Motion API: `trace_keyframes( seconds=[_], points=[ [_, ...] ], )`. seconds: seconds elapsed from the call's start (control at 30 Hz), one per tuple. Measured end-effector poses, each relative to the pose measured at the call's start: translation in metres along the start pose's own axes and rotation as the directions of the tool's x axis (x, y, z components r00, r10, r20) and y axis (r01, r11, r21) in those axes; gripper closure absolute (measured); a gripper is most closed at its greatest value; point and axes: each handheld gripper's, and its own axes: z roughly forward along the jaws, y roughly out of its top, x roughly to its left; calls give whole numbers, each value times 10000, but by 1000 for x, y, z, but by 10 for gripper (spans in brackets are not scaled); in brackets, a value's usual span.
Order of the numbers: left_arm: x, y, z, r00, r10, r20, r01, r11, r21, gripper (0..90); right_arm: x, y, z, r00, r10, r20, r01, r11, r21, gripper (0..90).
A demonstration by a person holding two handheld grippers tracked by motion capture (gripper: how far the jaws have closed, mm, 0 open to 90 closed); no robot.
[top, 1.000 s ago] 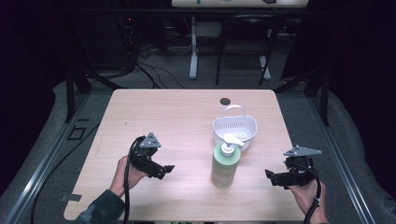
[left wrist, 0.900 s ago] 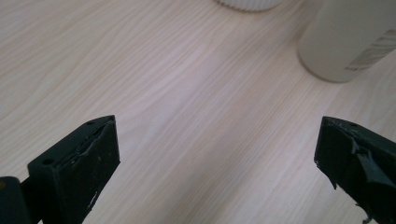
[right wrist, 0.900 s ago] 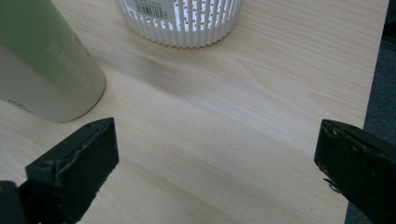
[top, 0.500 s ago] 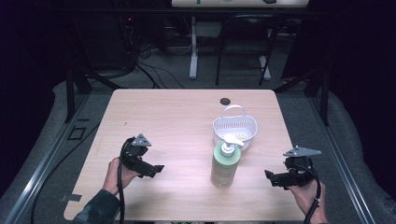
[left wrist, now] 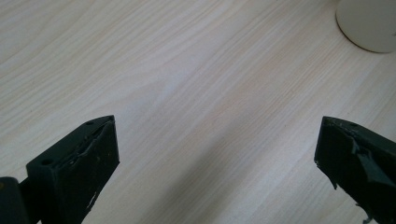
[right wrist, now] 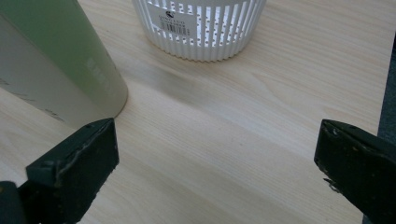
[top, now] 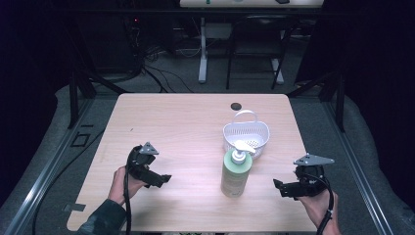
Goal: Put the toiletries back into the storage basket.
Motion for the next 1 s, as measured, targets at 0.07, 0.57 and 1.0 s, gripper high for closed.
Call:
trace_keyframes(
  seconds=[0.07,0.57,1.0],
  points=[
    [0,-1,0,10000,-42,-2,42,10000,-8,0,3,1,-1,9999,62,-124,-63,9999,-91,0],
    [3,0,-1,10000,-15,64,16,10000,-95,0,33,15,-14,9925,-635,-1040,513,9920,-1157,0],
    [0,1,-1,9999,98,60,-97,9998,-166,0,49,32,-15,9793,-1491,-1370,1250,9775,-1701,0]
  ],
)
